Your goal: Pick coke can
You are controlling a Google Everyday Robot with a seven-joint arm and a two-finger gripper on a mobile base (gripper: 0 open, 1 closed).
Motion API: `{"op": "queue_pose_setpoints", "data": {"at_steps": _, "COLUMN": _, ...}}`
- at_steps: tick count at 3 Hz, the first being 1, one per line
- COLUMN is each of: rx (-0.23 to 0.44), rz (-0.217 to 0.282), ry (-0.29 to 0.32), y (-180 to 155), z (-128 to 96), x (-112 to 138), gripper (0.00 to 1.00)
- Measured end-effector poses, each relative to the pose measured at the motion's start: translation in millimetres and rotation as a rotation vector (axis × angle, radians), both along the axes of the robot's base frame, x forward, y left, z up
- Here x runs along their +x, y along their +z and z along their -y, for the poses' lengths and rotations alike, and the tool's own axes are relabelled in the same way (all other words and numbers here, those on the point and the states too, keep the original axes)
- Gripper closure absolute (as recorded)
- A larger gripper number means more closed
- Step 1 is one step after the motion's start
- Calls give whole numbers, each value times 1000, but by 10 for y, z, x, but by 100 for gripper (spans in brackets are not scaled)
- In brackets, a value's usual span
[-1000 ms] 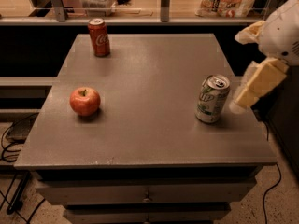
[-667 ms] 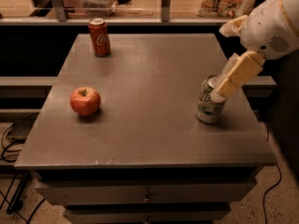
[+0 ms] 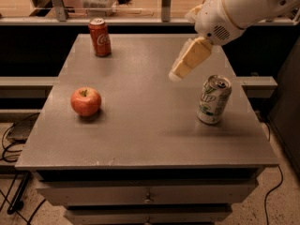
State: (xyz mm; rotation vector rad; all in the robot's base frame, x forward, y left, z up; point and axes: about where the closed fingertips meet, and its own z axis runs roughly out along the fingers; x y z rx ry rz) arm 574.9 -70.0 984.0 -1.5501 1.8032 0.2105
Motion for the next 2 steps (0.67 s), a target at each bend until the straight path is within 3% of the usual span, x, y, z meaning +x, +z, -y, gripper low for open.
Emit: {"op": "queue_pose_setpoints", "data": {"at_steps": 2, "rx": 18, "rz": 0, "ry": 11, "y": 3, "z": -90, "x": 22, "gripper": 0}}
